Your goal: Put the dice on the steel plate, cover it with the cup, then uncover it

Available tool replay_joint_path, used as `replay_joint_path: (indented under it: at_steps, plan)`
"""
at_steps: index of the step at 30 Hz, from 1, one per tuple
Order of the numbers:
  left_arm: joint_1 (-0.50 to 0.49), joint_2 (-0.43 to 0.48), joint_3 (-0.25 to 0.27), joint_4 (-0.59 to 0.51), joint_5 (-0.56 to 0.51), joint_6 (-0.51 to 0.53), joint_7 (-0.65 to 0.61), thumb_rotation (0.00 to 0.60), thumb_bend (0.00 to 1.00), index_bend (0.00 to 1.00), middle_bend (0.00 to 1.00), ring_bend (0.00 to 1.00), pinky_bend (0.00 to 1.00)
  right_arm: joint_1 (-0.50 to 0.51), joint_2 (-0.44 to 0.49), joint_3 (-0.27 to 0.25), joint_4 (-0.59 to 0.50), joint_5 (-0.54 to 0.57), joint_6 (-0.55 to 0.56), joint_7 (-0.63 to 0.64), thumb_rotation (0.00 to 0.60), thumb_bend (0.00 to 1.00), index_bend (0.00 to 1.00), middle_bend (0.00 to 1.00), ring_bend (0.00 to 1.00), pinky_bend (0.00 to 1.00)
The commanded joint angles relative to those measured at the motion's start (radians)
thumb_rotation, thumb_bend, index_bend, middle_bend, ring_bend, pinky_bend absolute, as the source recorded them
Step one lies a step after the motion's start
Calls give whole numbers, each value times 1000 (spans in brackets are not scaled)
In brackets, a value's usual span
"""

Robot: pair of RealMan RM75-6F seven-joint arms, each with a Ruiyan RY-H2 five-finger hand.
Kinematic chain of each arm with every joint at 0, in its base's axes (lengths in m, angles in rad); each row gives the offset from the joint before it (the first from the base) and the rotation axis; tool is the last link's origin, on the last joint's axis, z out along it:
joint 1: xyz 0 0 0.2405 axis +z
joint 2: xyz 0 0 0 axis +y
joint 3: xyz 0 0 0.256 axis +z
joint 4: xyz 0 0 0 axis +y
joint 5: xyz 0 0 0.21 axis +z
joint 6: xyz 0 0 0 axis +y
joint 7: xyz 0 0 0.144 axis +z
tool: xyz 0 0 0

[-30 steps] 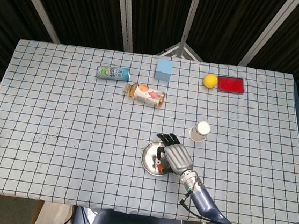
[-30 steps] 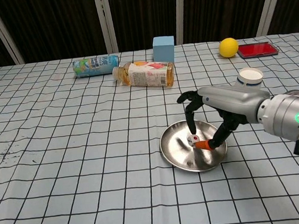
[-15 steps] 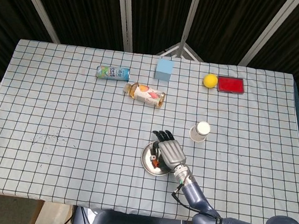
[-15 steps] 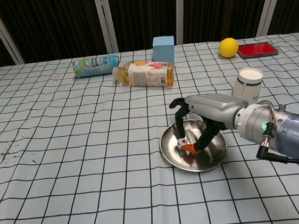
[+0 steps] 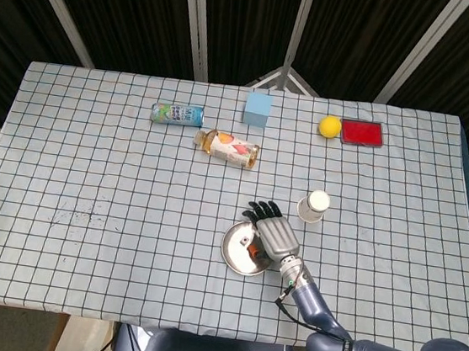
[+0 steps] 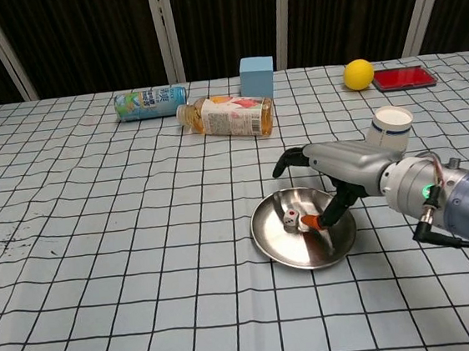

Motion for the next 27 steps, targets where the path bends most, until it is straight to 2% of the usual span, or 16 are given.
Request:
replay_joint_path:
  at_steps: [1, 9, 21, 27]
  plan:
    - [0, 0, 0, 0, 0, 0, 1, 600, 837, 148, 0, 0, 0, 5, 34, 0, -40, 25, -22, -22, 600, 360, 129, 81, 15, 0]
    - [0, -1, 1, -2, 0, 1, 7, 600, 838, 148, 0, 0, 0, -2, 104, 67, -130, 44, 30, 11, 600, 360, 125, 82, 15, 0]
    - [-2, -3, 0, -2, -5, -2, 10, 600, 838, 148, 0, 0, 0, -5, 127, 109, -47, 95, 92, -12, 600, 355, 125, 82, 15, 0]
    - [-1, -3, -1, -1, -9, -1, 11, 600, 838, 149, 0, 0, 0, 2, 153, 115, -15, 157, 64, -42, 600, 282, 125, 82, 15, 0]
